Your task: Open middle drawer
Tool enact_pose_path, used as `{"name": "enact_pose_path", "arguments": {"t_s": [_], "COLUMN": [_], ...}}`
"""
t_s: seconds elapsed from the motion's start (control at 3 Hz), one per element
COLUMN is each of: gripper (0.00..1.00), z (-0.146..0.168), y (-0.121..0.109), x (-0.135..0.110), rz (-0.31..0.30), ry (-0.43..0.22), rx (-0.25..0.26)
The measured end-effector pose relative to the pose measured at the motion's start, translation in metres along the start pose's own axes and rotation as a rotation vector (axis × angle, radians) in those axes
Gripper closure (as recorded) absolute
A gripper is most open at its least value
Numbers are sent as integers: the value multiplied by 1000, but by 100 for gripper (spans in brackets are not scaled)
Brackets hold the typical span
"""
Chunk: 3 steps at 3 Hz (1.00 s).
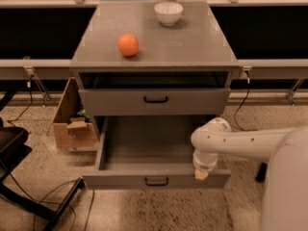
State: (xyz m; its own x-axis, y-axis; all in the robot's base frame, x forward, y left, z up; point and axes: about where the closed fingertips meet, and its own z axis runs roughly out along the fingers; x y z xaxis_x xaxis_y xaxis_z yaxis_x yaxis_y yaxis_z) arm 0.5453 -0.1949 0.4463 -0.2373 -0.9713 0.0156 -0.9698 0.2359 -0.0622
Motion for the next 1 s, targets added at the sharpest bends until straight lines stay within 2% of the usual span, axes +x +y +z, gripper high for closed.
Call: {"name": "enact_pose_path", "arguments": {"t_s": [0.33,1.0], "gripper": [100,97], "z": [0,-1], "y": [2,20], "x": [1,8], "rz": [0,0], "ry": [0,0], "rx": [2,23]}}
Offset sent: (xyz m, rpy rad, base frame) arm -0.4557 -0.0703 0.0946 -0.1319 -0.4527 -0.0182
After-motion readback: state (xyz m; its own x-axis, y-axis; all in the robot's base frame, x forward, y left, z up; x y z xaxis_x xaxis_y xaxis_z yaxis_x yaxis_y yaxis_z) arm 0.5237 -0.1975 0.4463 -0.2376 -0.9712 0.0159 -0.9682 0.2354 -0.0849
